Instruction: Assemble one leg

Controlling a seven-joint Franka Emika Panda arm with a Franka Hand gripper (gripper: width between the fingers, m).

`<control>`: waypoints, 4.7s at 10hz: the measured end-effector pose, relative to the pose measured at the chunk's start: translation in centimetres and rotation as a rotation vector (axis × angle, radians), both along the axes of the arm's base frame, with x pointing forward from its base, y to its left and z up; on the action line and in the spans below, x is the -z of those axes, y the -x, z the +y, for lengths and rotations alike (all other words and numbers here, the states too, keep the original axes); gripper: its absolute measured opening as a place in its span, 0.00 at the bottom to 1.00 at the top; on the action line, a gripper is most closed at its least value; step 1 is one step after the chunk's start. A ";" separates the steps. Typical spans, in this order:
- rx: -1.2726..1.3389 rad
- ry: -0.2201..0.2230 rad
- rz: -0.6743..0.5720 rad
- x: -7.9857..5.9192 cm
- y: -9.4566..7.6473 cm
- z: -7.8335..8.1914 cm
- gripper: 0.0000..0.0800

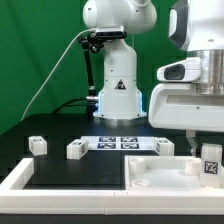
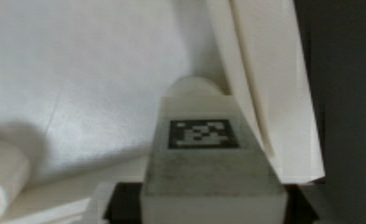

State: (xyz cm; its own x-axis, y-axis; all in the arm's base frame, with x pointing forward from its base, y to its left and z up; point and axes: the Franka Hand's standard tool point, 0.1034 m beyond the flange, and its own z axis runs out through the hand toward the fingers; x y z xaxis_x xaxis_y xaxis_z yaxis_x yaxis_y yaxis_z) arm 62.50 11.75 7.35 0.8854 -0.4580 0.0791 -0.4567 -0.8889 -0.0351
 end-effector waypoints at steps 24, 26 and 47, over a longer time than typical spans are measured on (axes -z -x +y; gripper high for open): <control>1.395 -0.137 0.030 0.1 0.4 -0.2 0.81; 1.349 -0.134 0.034 -0.1 0.3 -0.1 0.81; 0.203 0.004 0.009 -0.3 -0.2 -1.7 0.40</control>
Offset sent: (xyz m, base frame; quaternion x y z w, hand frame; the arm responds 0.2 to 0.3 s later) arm -0.0085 -0.0077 -0.0158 -0.0338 0.0032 0.3163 0.9481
